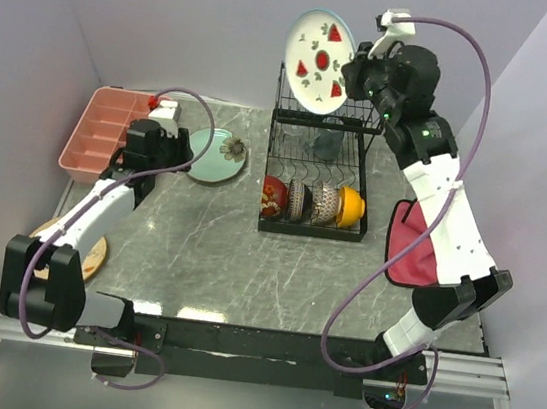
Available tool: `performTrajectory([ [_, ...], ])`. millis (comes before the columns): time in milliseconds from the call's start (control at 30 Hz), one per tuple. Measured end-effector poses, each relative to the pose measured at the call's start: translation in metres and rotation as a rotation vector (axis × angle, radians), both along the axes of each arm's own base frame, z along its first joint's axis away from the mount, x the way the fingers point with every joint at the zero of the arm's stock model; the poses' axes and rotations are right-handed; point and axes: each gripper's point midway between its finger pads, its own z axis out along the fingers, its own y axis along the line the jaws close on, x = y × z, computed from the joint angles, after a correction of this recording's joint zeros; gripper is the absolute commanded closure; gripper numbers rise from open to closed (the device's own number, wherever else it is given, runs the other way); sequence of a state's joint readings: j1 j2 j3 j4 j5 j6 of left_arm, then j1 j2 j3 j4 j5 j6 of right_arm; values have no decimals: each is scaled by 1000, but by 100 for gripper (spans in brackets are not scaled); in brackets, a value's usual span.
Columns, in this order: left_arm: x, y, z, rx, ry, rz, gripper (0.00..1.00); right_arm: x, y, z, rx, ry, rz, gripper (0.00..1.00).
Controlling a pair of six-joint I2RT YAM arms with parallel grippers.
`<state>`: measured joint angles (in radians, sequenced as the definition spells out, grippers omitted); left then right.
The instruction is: Load the mixed dishes into the dish rack
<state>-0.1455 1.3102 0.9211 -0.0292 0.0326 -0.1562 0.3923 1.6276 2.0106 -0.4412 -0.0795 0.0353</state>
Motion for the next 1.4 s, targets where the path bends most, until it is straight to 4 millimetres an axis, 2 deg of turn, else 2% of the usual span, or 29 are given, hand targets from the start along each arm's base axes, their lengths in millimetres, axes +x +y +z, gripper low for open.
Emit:
performTrajectory([
  [100,4,-6,-12,-50,35,2,69,8,-11,-4,-40,-32,-167,100],
  [133,6,-11,-19,-74,54,-5,81,9,-13,-8,-60,-45,-219,100],
  [233,11,-30,-47,-149,127,-47,99,10,-21,-23,-114,-58,-366,100],
  [333,7,-56,-85,-175,227,-121,99,9,-34,-27,-182,-82,-507,100],
  [400,-2,-84,-109,-172,298,-206,99,11,-49,-17,-207,-120,-608,100],
  [467,-7,-113,-123,-174,346,-287,99,11,-66,-6,-208,-157,-714,100],
  [600,-13,-167,-133,-172,382,-433,99,9,-91,8,-199,-184,-851,100],
  [733,-17,-200,-127,-181,373,-526,99,14,-105,11,-217,-175,-914,100],
  [867,-17,-201,-127,-189,376,-534,99,25,-106,2,-254,-145,-918,100],
  [1200,-27,-200,-138,-194,399,-547,99,46,-95,-51,-374,-14,-847,100],
  [1400,-30,-199,-140,-195,407,-549,97,52,-97,-65,-405,15,-839,100],
])
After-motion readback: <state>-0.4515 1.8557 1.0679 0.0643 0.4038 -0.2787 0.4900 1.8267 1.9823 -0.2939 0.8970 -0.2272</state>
